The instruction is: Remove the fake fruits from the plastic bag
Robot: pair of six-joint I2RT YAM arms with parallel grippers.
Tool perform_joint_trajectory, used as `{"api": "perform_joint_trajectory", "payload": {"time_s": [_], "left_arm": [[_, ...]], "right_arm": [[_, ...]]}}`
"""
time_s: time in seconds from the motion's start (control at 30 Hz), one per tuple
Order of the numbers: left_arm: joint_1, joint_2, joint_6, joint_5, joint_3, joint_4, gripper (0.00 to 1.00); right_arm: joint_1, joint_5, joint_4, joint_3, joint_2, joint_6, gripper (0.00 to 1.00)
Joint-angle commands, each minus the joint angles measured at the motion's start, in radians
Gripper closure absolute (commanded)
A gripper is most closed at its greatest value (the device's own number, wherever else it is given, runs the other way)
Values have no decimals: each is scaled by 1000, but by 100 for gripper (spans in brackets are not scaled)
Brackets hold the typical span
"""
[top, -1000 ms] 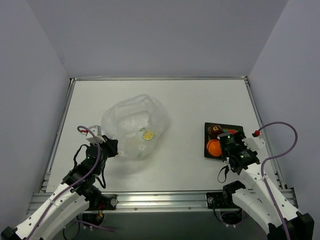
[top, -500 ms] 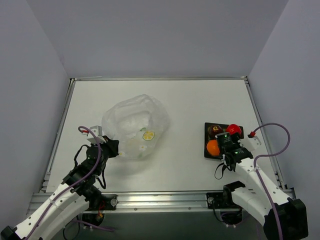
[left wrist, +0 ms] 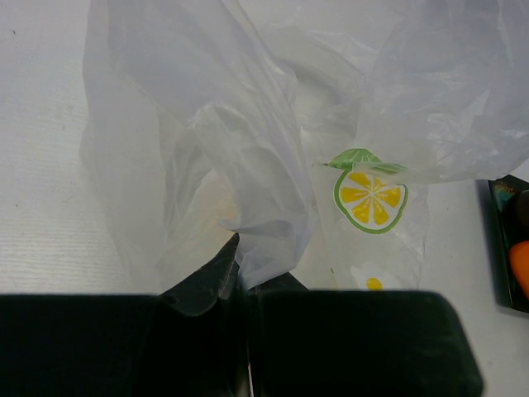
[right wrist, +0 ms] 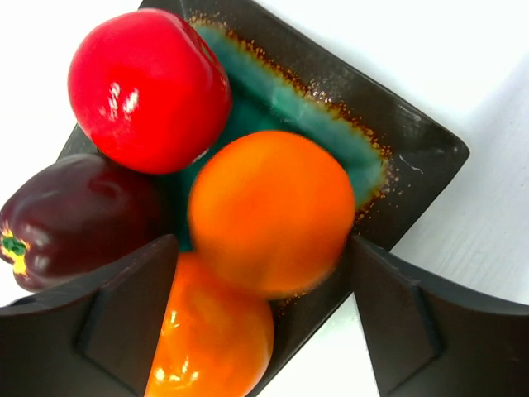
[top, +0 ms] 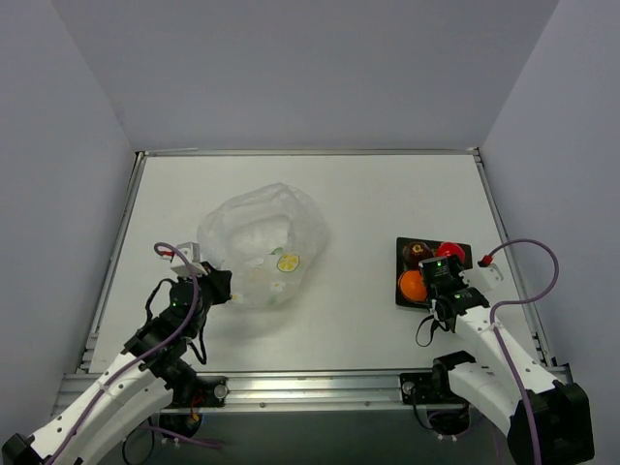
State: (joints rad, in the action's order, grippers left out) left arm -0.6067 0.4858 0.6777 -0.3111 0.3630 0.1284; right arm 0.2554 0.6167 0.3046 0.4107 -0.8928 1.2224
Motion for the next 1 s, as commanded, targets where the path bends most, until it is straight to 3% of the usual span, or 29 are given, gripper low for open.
{"api": "perform_joint_trajectory", "payload": {"time_s": [0.0, 0.37, 0.57, 0.67, 0.77, 0.8, 0.9, 0.97], "left_arm": [[-2, 14, 2, -3, 11, -39, 98], [-2, 11, -6, -26, 10, -30, 98], [-2, 48, 22, -34, 19, -55, 98], [-2, 86, 32, -39, 34, -58, 98], [-2, 132, 49, -43, 42, -88, 98], [-2, 151, 52, -46, 47, -99, 98], [-2, 261, 57, -25, 56, -241, 98], [-1, 347, 54, -25, 86, -271, 98]], "right_arm": [[-4, -6, 7, 13, 2, -32, 20], [5, -8, 30, 82, 167, -145, 5], [39, -23, 45, 186, 229, -238, 6], [65, -11, 33, 252, 265, -294, 12], [76, -57, -36, 304, 275, -394, 28], [76, -90, -65, 312, 267, -426, 48], [74, -254, -179, 329, 233, -507, 91], [77, -339, -234, 338, 216, -537, 93]]}}
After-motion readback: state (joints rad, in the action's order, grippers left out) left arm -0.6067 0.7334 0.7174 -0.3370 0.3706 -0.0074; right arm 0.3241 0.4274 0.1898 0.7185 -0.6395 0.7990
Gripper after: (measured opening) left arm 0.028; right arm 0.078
